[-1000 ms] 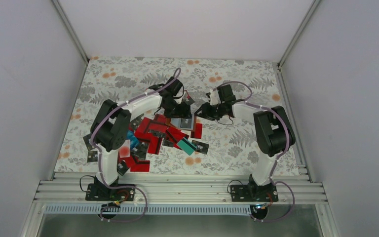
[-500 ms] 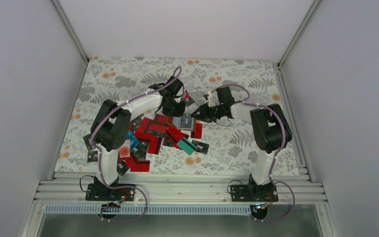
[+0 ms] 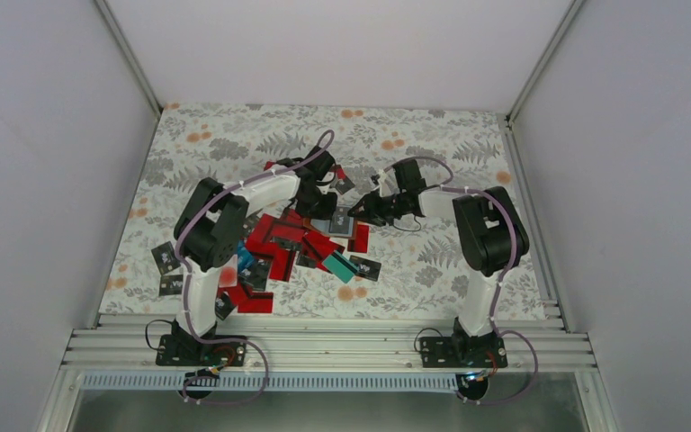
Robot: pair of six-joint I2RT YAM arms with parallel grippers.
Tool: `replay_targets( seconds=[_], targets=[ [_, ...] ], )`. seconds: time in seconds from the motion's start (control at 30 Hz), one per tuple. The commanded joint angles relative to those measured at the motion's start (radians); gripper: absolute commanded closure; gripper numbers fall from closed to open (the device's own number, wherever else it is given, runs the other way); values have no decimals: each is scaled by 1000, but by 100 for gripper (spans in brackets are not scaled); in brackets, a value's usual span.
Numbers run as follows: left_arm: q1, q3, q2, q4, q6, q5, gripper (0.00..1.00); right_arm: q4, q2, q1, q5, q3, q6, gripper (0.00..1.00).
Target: Put the credit cards into the card holder
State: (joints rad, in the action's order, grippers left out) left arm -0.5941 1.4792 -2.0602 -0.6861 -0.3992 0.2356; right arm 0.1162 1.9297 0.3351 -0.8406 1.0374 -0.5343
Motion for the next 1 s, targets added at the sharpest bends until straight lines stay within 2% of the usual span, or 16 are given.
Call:
replay_targets(
  seconds=[0.0, 0.53, 0.97],
  targets=[
    [-9, -5, -25, 8, 17, -18, 97, -17, 13, -1, -14, -2, -7, 65],
    [-31, -4, -86, -15, 15, -92, 98, -25, 4, 5, -24, -4, -14, 65],
    [-36, -43, -72, 4, 4, -83, 98, -52, 40, 28, -28, 0, -37, 65]
  ],
)
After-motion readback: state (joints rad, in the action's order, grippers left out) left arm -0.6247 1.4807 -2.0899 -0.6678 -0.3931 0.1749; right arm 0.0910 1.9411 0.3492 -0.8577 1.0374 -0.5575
